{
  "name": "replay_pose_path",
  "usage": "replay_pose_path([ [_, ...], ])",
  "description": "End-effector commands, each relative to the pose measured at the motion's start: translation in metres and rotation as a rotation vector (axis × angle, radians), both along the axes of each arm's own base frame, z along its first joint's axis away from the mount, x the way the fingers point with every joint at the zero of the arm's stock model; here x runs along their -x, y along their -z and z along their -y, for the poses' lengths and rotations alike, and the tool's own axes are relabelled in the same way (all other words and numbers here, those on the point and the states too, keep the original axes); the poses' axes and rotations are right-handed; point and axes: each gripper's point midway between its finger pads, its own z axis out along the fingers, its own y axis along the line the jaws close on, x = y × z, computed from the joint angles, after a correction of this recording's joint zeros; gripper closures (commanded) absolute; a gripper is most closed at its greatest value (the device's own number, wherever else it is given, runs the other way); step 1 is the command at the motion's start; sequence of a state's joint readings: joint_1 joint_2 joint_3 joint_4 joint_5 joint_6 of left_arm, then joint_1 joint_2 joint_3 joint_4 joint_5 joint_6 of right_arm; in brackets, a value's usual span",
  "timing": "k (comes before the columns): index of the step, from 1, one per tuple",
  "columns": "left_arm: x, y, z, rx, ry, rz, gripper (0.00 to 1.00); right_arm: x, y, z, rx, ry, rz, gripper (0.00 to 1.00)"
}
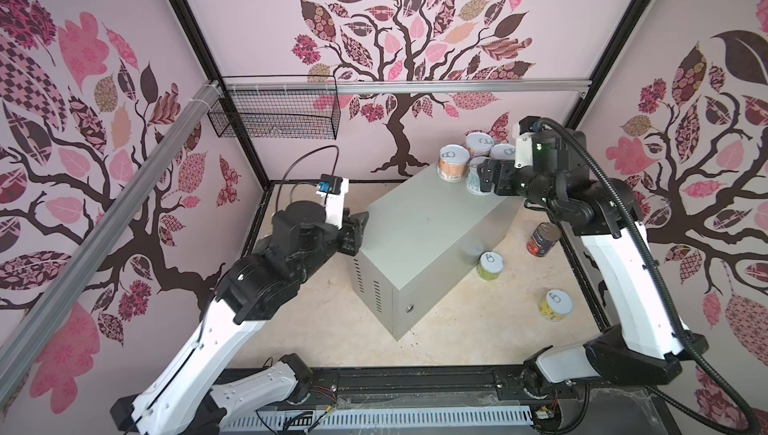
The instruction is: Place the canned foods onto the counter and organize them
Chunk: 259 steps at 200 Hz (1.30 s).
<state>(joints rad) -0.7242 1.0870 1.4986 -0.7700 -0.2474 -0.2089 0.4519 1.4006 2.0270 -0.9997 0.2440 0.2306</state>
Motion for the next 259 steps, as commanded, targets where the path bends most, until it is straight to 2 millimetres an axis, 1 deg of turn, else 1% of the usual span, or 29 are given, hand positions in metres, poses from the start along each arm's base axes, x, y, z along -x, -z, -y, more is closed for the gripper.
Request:
replay_pose_path([
  [1, -0.017, -0.033, 0.023, 0.06, 0.049, 0.087, 0.56, 0.012, -0.008, 0.007, -0.038, 0.009, 0.045, 0.06],
  [13, -0.031, -0.032, 0.037, 0.063, 0.058, 0.09, 0.58, 0.015, -0.001, 0.008, -0.042, 0.006, 0.037, 0.09],
  [31, -0.05, -0.03, 0.061, 0.077, 0.105, 0.083, 0.59, 0.018, 0.014, 0.009, -0.039, 0.006, 0.018, 0.11],
  [58, -0.071, -0.028, 0.095, 0.097, 0.185, 0.084, 0.59, 0.021, 0.037, 0.006, -0.04, -0.009, -0.015, 0.14],
  [74, -0.083, -0.026, 0.11, 0.11, 0.22, 0.076, 0.59, 0.022, 0.05, 0.005, -0.036, -0.014, -0.033, 0.17],
  [89, -0.093, -0.022, 0.123, 0.118, 0.247, 0.065, 0.6, 0.022, 0.057, 0.006, -0.035, -0.011, -0.034, 0.24],
  [108, -0.107, -0.017, 0.136, 0.125, 0.263, 0.053, 0.61, 0.024, 0.059, 0.006, -0.055, -0.01, -0.026, 0.41],
  [117, -0.112, -0.016, 0.142, 0.13, 0.276, 0.048, 0.62, 0.025, 0.061, 0.005, -0.068, -0.017, -0.026, 0.45],
  [133, -0.121, -0.013, 0.15, 0.128, 0.288, 0.043, 0.62, 0.026, 0.067, 0.005, -0.072, -0.017, -0.034, 0.46],
  [158, -0.132, -0.01, 0.157, 0.132, 0.291, 0.04, 0.63, 0.029, 0.073, 0.006, -0.073, -0.016, -0.035, 0.47],
  [169, -0.136, -0.003, 0.162, 0.134, 0.296, 0.028, 0.63, 0.031, 0.073, 0.006, -0.076, -0.019, -0.032, 0.48],
  [170, -0.136, -0.002, 0.162, 0.134, 0.297, 0.027, 0.63, 0.031, 0.073, 0.006, -0.077, -0.019, -0.031, 0.48],
  [172, -0.136, -0.013, 0.162, 0.147, 0.299, 0.047, 0.63, 0.031, 0.073, 0.006, -0.077, -0.02, -0.031, 0.48],
  [176, -0.137, -0.015, 0.164, 0.153, 0.303, 0.05, 0.63, 0.032, 0.072, 0.006, -0.078, -0.019, -0.028, 0.48],
  [219, -0.146, -0.006, 0.179, 0.176, 0.334, 0.026, 0.63, 0.036, 0.069, 0.007, -0.084, -0.026, -0.015, 0.48],
  [259, -0.149, -0.005, 0.188, 0.195, 0.356, 0.018, 0.64, 0.035, 0.07, 0.006, -0.083, -0.031, -0.016, 0.47],
])
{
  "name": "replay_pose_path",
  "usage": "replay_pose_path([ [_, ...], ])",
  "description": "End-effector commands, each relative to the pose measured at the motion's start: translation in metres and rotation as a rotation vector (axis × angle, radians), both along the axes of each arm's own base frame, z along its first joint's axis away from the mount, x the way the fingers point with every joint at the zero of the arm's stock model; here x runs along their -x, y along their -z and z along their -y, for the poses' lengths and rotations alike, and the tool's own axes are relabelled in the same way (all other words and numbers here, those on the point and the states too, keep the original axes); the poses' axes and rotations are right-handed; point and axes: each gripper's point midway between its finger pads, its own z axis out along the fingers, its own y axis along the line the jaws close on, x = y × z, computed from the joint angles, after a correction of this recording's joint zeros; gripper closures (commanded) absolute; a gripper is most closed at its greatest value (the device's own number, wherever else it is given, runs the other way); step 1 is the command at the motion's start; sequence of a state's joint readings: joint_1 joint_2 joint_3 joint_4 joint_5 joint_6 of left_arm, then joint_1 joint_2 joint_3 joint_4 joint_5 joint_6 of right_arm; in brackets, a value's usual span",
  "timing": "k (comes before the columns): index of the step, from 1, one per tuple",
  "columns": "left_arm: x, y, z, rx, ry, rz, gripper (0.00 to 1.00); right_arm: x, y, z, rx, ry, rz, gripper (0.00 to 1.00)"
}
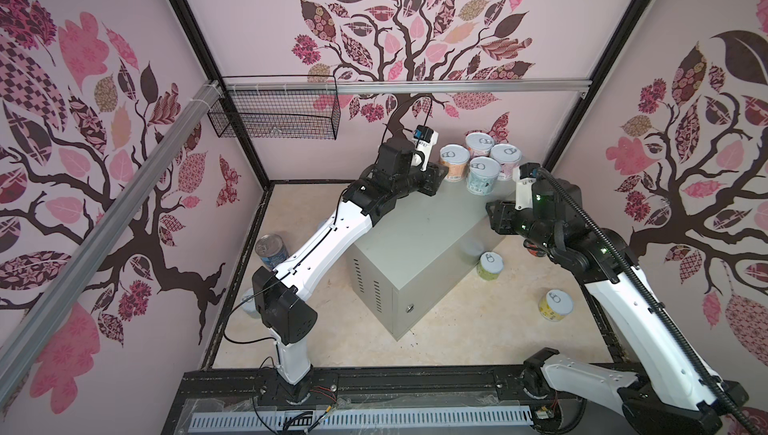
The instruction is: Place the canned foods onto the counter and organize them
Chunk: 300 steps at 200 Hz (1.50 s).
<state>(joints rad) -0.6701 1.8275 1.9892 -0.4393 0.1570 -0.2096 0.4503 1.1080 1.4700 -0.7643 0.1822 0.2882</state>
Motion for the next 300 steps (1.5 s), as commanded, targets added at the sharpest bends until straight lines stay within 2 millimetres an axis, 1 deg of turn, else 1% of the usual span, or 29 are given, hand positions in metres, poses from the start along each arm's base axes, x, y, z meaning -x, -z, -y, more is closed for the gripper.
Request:
replay_pose_path([
  [1, -0.002, -0.02, 0.005, 0.053, 0.024, 0.031, 0.64, 0.004, -0.01, 0.002, -0.02, -0.002, 0.033, 0.47],
  [32, -0.003, -0.019, 0.012, 0.066, 0.047, 0.019, 0.64, 0.004, -0.009, 0.001, -0.022, -0.01, 0.03, 0.47],
  [51, -0.002, -0.02, 0.011, 0.065, 0.046, 0.017, 0.64, 0.005, -0.01, 0.001, -0.022, -0.008, 0.032, 0.47],
  [65, 0.001, -0.024, 0.009, 0.07, 0.046, 0.024, 0.64, 0.005, -0.01, 0.002, -0.021, -0.006, 0.034, 0.46],
  [86, 0.007, -0.035, 0.002, 0.076, 0.036, 0.036, 0.63, 0.006, -0.01, 0.001, -0.025, -0.01, 0.033, 0.45],
  [122, 0.022, -0.057, -0.021, 0.079, -0.015, 0.056, 0.5, 0.011, -0.01, 0.001, -0.04, -0.017, 0.039, 0.41],
  [139, 0.033, -0.07, -0.039, 0.082, -0.055, 0.072, 0.44, 0.017, -0.014, 0.002, -0.052, -0.026, 0.052, 0.38],
  [160, 0.045, -0.083, -0.064, 0.08, -0.121, 0.082, 0.36, 0.027, -0.017, 0.0, -0.065, -0.067, 0.067, 0.3],
  [182, 0.062, -0.091, -0.091, 0.07, -0.172, 0.081, 0.27, 0.036, -0.015, 0.0, -0.077, -0.09, 0.07, 0.28],
  [191, 0.071, -0.1, -0.103, 0.074, -0.193, 0.09, 0.24, 0.041, -0.013, 0.0, -0.082, -0.099, 0.067, 0.27],
  [194, 0.071, -0.089, -0.106, 0.054, -0.203, 0.071, 0.22, 0.042, -0.012, 0.0, -0.085, -0.102, 0.065, 0.27],
  [225, 0.091, -0.087, -0.154, 0.031, -0.303, 0.049, 0.1, 0.058, -0.004, 0.001, -0.115, -0.127, 0.062, 0.22],
  [237, 0.096, -0.081, -0.175, 0.028, -0.348, 0.019, 0.06, 0.065, -0.002, 0.002, -0.128, -0.136, 0.063, 0.19],
  [248, 0.099, -0.071, -0.195, 0.025, -0.391, -0.02, 0.02, 0.072, 0.001, 0.003, -0.137, -0.142, 0.059, 0.17],
  [286, 0.106, -0.031, -0.262, 0.045, -0.541, -0.159, 0.02, 0.092, 0.013, 0.008, -0.177, -0.152, 0.053, 0.09],
  [300, 0.107, -0.017, -0.278, 0.018, -0.61, -0.172, 0.02, 0.099, 0.022, 0.009, -0.191, -0.158, 0.044, 0.07],
])
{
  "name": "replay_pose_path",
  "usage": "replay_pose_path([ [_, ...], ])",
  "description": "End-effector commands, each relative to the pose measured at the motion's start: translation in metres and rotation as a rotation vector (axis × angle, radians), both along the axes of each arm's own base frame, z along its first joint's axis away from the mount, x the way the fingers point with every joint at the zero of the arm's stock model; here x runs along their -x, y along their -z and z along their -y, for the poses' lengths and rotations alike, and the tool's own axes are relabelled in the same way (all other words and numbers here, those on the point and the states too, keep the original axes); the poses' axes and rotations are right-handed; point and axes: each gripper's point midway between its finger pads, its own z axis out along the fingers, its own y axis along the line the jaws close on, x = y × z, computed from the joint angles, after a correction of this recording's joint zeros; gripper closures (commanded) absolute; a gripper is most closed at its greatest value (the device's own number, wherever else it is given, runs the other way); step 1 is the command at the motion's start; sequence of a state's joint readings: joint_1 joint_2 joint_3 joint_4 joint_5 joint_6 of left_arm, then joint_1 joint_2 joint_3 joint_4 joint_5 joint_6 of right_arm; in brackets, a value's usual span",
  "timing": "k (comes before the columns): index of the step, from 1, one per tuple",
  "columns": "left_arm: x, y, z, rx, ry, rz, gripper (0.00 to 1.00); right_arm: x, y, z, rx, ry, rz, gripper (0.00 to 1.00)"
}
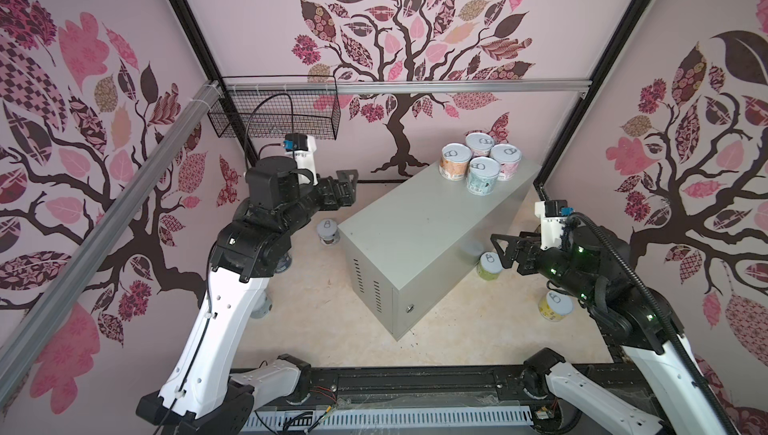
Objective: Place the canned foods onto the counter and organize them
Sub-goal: 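Swing left gripper toward the white-lidded floor can while right gripper lowers toward green can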
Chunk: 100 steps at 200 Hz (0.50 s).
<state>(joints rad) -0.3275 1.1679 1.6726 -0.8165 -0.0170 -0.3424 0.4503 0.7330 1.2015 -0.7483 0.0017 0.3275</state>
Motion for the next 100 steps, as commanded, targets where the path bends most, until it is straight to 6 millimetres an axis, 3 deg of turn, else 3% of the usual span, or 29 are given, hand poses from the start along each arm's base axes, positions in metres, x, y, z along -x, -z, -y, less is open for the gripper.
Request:
replay_pose_path([
  [1, 0.009, 0.035, -0.019, -0.006, -0.064, -0.103, 0.02, 0.014, 0.011, 0.002, -0.036, -0.013, -0.025, 0.07],
  [47, -0.003, 0.092, -0.054, 0.01, -0.22, -0.249, 0.02, 0.036, 0.054, 0.001, -0.088, -0.043, -0.1, 0.03],
  [100, -0.029, 0.165, -0.068, 0.024, -0.302, -0.395, 0.02, 0.042, 0.118, -0.006, -0.157, -0.045, -0.222, 0.0],
])
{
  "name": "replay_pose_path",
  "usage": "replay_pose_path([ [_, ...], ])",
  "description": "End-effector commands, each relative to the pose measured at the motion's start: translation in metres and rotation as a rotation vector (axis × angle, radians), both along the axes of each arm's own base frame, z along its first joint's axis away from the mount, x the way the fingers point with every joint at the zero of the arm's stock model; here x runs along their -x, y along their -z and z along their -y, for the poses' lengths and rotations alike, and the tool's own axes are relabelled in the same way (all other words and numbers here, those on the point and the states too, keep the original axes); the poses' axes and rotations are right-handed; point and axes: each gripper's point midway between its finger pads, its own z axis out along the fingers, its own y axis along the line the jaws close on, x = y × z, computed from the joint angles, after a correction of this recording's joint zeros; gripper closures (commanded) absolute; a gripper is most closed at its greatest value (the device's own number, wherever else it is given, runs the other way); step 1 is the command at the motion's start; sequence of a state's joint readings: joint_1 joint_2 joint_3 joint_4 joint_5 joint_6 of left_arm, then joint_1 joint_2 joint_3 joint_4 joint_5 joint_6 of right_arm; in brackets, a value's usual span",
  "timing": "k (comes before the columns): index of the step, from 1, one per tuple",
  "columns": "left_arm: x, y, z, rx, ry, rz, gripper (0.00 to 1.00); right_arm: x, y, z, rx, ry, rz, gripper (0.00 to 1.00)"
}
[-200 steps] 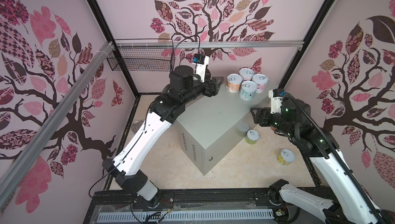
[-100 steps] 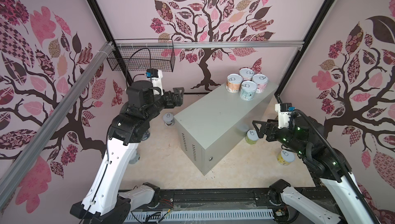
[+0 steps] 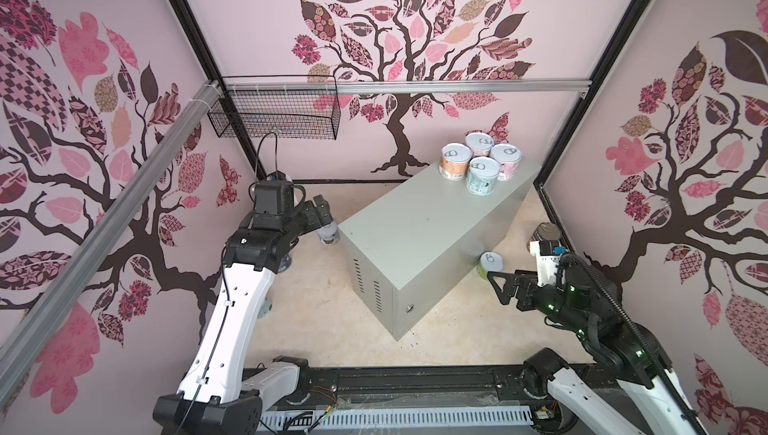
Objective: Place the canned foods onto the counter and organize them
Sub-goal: 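Swing left gripper toward the white-lidded floor can while right gripper lowers toward green can, then lower the left gripper around the small white-lidded can and close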
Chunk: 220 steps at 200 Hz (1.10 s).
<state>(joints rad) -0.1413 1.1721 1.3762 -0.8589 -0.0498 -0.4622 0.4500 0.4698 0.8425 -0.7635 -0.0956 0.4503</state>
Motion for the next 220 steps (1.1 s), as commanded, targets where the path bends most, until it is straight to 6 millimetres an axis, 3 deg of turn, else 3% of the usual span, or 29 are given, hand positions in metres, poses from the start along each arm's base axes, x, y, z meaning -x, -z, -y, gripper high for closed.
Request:
replay_pose_path([
  [1, -0.011, 0.031, -0.002, 0.014, -0.036, -0.046, 0.02, 0.002, 0.017, -0.007, -0.073, -0.005, -0.053, 0.0],
  [30, -0.025, 0.064, -0.003, 0.006, -0.058, -0.111, 0.02, -0.003, 0.037, -0.014, -0.122, -0.002, -0.092, 0.0],
  [65, -0.042, 0.09, -0.006, -0.028, -0.078, -0.159, 0.02, -0.005, 0.071, -0.025, -0.166, -0.015, -0.168, 0.0],
  [111, -0.065, 0.127, -0.009, -0.065, -0.106, -0.241, 0.02, -0.013, 0.083, -0.025, -0.168, 0.006, -0.168, 0.0],
  [161, -0.089, 0.167, -0.009, -0.087, -0.128, -0.319, 0.02, -0.019, 0.11, -0.03, -0.19, 0.019, -0.209, 0.0],
  [220, -0.113, 0.198, -0.012, -0.125, -0.151, -0.357, 0.02, -0.025, 0.132, -0.037, -0.18, -0.001, -0.244, 0.0],
])
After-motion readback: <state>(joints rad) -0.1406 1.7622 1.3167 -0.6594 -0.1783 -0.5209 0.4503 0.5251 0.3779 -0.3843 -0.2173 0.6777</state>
